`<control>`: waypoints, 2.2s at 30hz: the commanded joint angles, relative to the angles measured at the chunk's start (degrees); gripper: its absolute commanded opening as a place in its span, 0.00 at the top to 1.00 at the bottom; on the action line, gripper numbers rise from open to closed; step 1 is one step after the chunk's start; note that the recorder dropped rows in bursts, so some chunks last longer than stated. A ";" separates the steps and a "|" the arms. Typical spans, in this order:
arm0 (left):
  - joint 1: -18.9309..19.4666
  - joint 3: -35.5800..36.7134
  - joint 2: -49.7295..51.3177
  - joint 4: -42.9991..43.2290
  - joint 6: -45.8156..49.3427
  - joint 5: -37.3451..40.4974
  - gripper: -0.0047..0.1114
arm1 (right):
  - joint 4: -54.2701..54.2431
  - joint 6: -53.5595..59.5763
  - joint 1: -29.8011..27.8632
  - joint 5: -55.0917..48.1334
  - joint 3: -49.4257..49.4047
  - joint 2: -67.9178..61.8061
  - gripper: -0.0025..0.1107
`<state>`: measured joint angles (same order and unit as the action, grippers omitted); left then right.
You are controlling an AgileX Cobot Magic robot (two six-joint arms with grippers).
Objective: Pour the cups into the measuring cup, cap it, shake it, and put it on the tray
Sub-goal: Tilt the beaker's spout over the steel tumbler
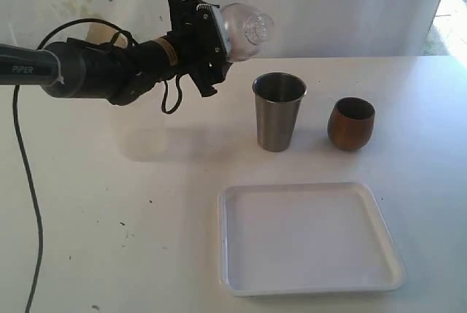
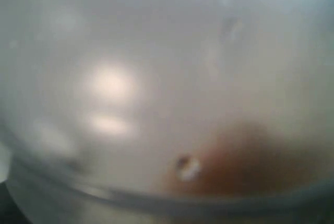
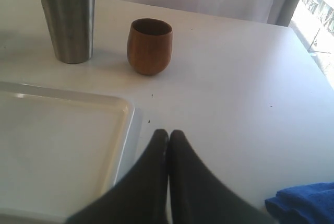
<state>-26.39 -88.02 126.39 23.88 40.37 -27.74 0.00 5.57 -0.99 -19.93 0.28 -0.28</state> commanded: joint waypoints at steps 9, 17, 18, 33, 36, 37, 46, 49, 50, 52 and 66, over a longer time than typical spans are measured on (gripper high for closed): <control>-0.58 -6.54 0.39 -0.82 1.28 5.65 0.96 | 0.00 -0.19 -0.12 0.21 -0.28 0.28 0.98; -1.61 -6.54 1.00 1.57 7.72 6.83 0.96 | 0.00 -0.19 -0.12 0.21 -0.28 0.28 0.98; -1.72 -6.54 1.00 1.57 8.29 6.71 0.96 | 0.00 -0.19 -0.12 0.21 -0.28 0.28 0.98; -1.72 -6.72 0.88 -4.39 21.14 12.63 0.96 | 0.00 -0.19 -0.12 0.21 -0.28 0.28 0.98; -1.85 -6.72 0.88 -4.68 21.22 14.14 0.96 | 0.00 -0.19 -0.12 0.21 -0.28 0.28 0.98; -2.26 -6.72 0.50 -5.72 21.37 15.29 0.96 | 0.00 -0.19 -0.12 0.21 -0.28 0.28 0.98; -2.38 -6.72 -1.08 -7.61 23.06 16.90 0.96 | 0.00 -0.19 -0.12 0.21 -0.28 0.28 0.98; -2.38 -6.72 -1.08 -8.23 25.03 16.90 0.96 | 0.00 -0.19 -0.12 0.21 -0.28 0.28 0.98; -2.38 -6.72 -1.08 -9.23 27.20 17.05 0.96 | 0.00 -0.19 -0.12 0.21 -0.28 0.28 0.98; -2.38 -6.72 -1.18 -12.62 31.06 17.05 0.96 | 0.00 -0.19 -0.12 0.21 -0.28 0.28 0.98; -3.83 -6.72 -2.42 -42.21 63.84 15.18 0.96 | 0.00 -0.19 -0.12 0.21 -0.28 0.28 0.98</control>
<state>-29.32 -93.99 125.89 -9.63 94.82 -8.55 0.00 5.57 -0.99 -19.93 0.28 -0.28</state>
